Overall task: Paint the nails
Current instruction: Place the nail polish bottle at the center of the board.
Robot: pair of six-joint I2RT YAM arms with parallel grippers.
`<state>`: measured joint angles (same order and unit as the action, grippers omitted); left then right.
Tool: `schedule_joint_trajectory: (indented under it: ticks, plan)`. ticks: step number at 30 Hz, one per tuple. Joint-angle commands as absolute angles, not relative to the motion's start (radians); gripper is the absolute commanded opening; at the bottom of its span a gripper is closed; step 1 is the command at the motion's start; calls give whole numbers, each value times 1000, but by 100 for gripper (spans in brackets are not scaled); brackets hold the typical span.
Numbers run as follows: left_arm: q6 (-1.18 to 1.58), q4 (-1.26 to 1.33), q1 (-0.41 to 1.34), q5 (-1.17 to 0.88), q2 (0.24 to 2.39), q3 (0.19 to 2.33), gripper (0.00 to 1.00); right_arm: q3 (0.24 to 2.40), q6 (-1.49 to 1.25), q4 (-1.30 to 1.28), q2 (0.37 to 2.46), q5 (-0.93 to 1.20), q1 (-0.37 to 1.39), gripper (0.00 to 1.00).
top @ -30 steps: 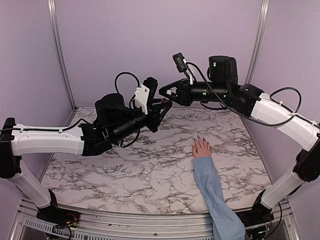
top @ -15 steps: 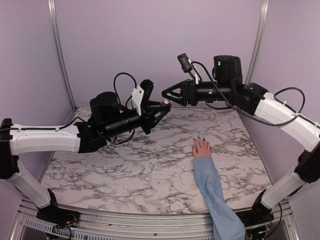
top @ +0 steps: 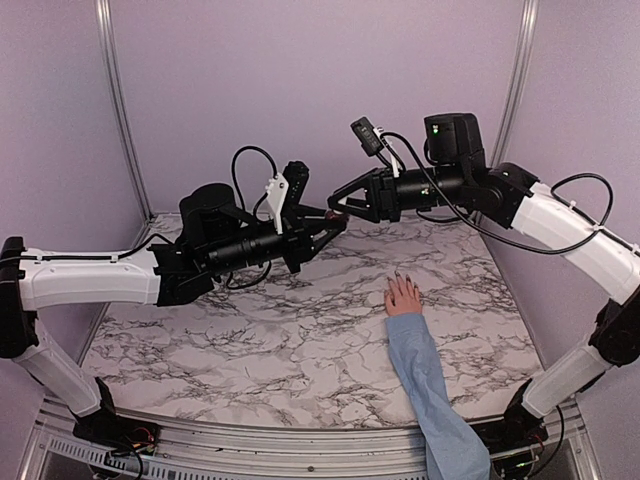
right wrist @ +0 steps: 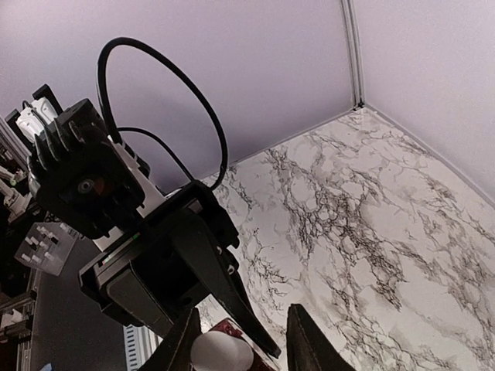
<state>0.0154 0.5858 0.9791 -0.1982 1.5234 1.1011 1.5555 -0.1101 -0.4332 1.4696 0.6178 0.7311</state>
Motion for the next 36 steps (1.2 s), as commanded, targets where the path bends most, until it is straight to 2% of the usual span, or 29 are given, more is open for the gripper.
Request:
schedule_joint_trajectory:
  ticks: [1,13,20,23,28,33,36]
  plan:
    - [32,611,974,-216,1488,1094,0,1605,-83,-470,1442,608,726,33]
    - [58,613,971,-181,1492,1097,2,1596,-64,-447,1432,595,726,0]
    - [124,613,950,-144,1463,1075,49,1578,-80,-381,1436,558,720,0]
    - [135,612,943,-126,1428,1044,63,1577,-83,-358,1453,540,714,0]
    - [149,586,929,-52,1340,980,81,1568,-113,-289,1490,500,691,0]
    - [172,449,906,147,1230,942,96,1581,-112,-234,1568,454,687,0]
    - [211,362,870,255,1161,921,99,1575,-113,-175,1612,414,688,0]
